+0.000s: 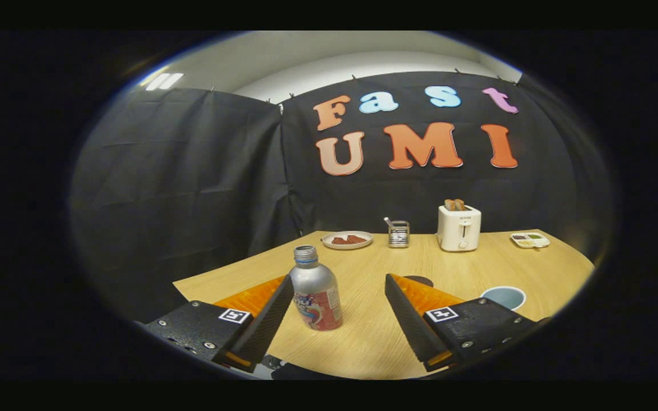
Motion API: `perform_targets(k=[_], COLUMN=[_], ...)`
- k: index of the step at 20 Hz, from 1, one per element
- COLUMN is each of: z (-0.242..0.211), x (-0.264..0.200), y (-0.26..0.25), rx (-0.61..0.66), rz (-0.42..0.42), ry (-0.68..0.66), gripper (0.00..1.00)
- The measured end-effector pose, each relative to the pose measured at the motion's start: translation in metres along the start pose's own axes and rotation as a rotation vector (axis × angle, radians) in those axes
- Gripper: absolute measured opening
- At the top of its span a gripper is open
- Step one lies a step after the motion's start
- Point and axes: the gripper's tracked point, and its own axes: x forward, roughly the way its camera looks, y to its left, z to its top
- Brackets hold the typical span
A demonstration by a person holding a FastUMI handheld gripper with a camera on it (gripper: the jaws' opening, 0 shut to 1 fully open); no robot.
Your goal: Take the bottle from table, then pour the juice into the cup, finally place the bottle on the coaster
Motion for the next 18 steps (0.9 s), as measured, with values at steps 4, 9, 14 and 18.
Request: perform_targets(k=[4,9,14,18], z=[-0.014,-0.036,-0.058,-0.073], x=[0.014,0.035,0.059,0.070], y=[0.016,0.025,0.026,0.025], rx=[0.024,-0.007,0.007,0.043], rz=[0.031,0.026,-0.007,-0.030], ry=[0.041,0.072,0.104,0.128], gripper=[0.96,0.96,0.96,0.96])
